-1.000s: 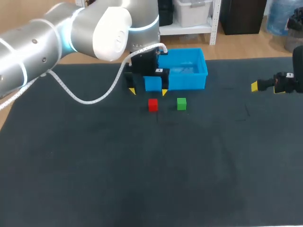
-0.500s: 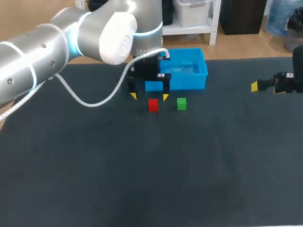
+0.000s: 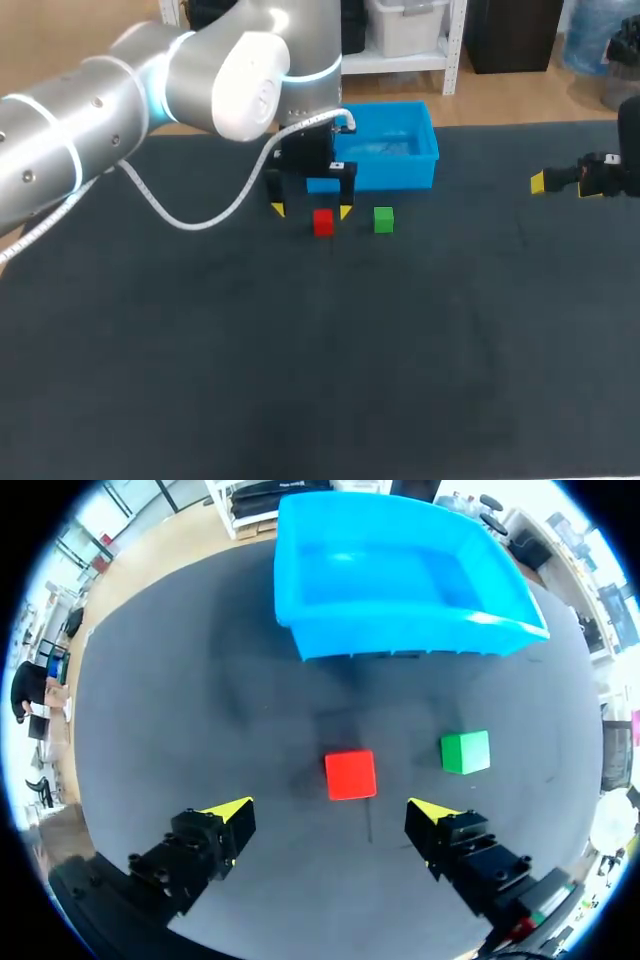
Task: Use the left arm to pick the red cube and place it into the blue plastic box first, then use the right arm to grasp the green cube and put it into the same blue plastic box after the first action is fully finished.
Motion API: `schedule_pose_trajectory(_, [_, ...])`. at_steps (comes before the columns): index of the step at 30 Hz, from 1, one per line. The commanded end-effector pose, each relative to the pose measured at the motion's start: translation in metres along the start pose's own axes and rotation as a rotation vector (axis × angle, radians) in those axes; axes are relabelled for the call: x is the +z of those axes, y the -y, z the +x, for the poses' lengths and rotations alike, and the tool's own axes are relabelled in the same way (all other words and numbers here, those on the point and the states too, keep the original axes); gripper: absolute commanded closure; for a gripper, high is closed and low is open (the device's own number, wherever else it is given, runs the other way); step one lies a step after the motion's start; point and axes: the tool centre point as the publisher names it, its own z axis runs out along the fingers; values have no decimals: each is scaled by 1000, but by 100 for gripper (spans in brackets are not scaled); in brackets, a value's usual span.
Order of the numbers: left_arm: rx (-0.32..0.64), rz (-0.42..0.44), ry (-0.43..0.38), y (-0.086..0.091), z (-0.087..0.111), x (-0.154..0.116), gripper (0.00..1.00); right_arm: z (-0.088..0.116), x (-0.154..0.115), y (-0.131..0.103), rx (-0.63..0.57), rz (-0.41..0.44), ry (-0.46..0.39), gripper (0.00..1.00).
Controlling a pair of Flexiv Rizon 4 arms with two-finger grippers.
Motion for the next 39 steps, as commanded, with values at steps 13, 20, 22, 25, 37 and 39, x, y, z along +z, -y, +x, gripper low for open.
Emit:
schedule_pose_trajectory(13, [-25, -6, -29, 7, -4, 15, 0, 0, 0, 0, -1, 0, -1, 0])
schedule_pose_trajectory(20, [-48, 1, -33, 9, -7, 20, 0, 0, 0, 0, -1, 0, -1, 0])
schedule_pose_trajectory(22, [-56, 3, -34, 9, -8, 21, 0, 0, 0, 0, -1, 0, -1, 0])
schedule_pose_trajectory(25, [-66, 2, -37, 9, -8, 22, 0, 0, 0, 0, -1, 0, -1, 0])
schedule_pose_trajectory(37, [-73, -10, -57, 4, -8, 32, 0, 0, 0, 0, -1, 0, -1, 0])
schedule_pose_trajectory(39, [-72, -13, -63, 3, -8, 33, 0, 0, 0, 0, -1, 0, -1, 0])
